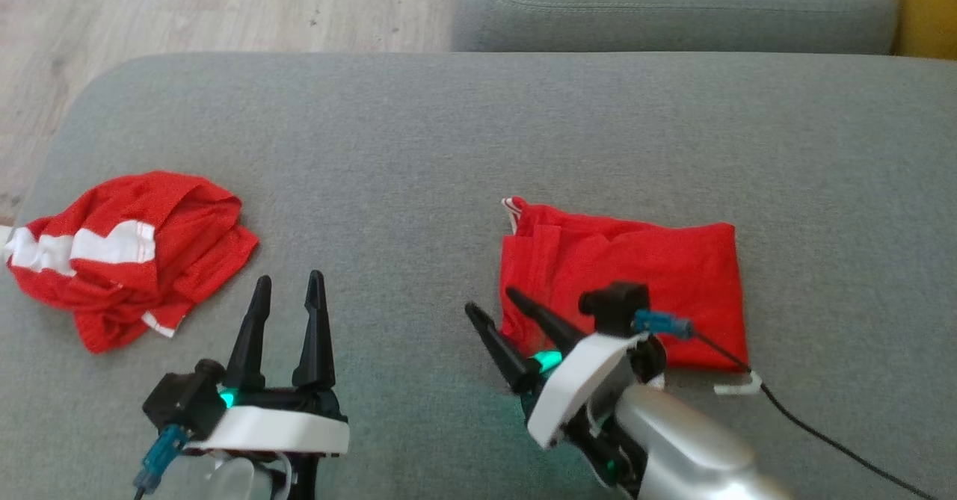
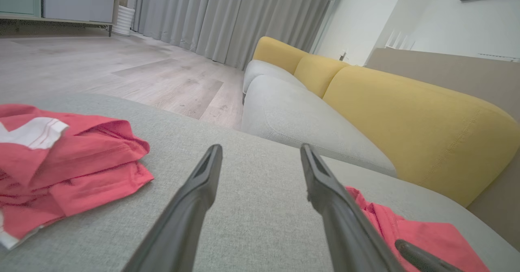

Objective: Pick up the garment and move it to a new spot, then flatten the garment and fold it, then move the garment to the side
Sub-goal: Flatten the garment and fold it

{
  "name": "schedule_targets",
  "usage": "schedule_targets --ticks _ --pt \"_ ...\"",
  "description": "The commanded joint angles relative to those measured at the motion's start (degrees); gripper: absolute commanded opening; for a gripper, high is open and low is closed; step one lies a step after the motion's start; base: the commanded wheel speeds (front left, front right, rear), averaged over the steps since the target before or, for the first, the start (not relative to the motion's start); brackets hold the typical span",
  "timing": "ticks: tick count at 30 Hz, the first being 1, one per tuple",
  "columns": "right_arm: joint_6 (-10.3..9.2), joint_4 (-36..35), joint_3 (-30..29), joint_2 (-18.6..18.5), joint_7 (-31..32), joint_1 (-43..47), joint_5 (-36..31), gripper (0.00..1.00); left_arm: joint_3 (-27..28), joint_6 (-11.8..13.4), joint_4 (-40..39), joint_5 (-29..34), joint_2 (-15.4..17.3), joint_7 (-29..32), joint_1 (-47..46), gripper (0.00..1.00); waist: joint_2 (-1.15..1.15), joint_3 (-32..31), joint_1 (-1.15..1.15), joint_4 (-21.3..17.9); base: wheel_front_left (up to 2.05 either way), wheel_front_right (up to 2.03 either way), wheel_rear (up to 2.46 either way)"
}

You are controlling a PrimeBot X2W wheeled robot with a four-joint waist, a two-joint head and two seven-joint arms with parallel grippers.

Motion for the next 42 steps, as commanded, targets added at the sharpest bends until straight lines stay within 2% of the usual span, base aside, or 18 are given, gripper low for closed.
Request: schedule_targets --ticks 1,5,9,12,14,15,16,20,23,29,42 --pt "0.39 -1.9 0.2 0.7 -0.8 -2.4 0.9 1.0 2.1 -0.3 -2.1 0.0 0.0 -0.4 -2.2 1.0 0.0 -0.1 0.0 -0.6 0.0 0.0 0.0" --pt "0.39 -1.0 -2.2 0.7 -2.7 -4.5 0.0 1.0 2.6 -0.3 -3.0 0.0 -0.1 -0.4 -1.9 1.0 0.0 -0.6 0.0 -2.0 0.0 0.0 0.0" --pt "0.39 1.1 -7.8 0.7 -4.4 -6.0 -6.1 1.0 2.8 -0.3 -4.4 -0.2 -0.1 -0.4 -1.5 1.0 0.0 -1.1 0.0 -3.5 0.0 0.0 0.0" --pt "0.39 0.2 -15.7 -0.7 -4.6 -5.3 -12.5 1.0 2.6 -0.3 -5.5 -1.2 -0.1 -0.4 -1.3 1.0 0.0 -1.5 0.0 -4.5 0.0 0.0 0.0" --pt "0.39 -3.0 -21.6 -2.0 -4.6 -2.9 -17.7 1.0 2.9 -0.3 -6.1 -1.7 -0.1 -0.4 -1.2 1.0 0.0 -1.7 0.0 -5.0 0.0 0.0 0.0" --pt "0.39 -6.5 -27.6 -2.7 -4.6 0.7 -22.6 1.0 3.1 -0.3 -6.5 -1.6 -0.1 -0.4 -1.0 1.0 0.0 -2.0 0.0 -5.5 0.0 0.0 0.0" --pt "0.39 -8.4 -30.3 -2.8 -4.6 2.5 -24.8 1.0 3.2 -0.3 -6.6 -1.7 -0.1 -0.4 -0.9 1.0 0.0 -2.1 0.0 -5.7 0.0 0.0 0.0" --pt "0.39 -14.1 -37.6 -2.6 -4.7 9.5 -31.4 1.0 2.4 -0.3 -7.1 -1.0 -0.1 -0.4 -0.2 1.0 0.0 -2.4 0.0 -6.5 0.0 0.0 0.0" --pt "0.39 -17.0 -40.1 -2.7 -4.7 12.9 -36.0 1.0 1.9 -0.3 -7.2 -0.4 -0.1 -0.4 0.2 1.0 0.0 -2.6 0.0 -6.8 0.0 0.0 0.0" --pt "0.39 -21.7 -45.9 -1.4 -4.7 18.1 -40.0 1.0 1.7 -0.3 -7.8 0.9 -0.1 -0.4 1.5 1.0 0.0 -3.0 0.0 -6.9 0.0 0.0 0.0" --pt "0.39 -23.4 -49.0 0.5 -4.7 22.5 -41.8 1.0 2.5 -0.3 -8.2 1.4 -0.1 -0.4 3.8 1.0 0.0 -3.5 0.0 -6.5 0.0 0.0 0.0"
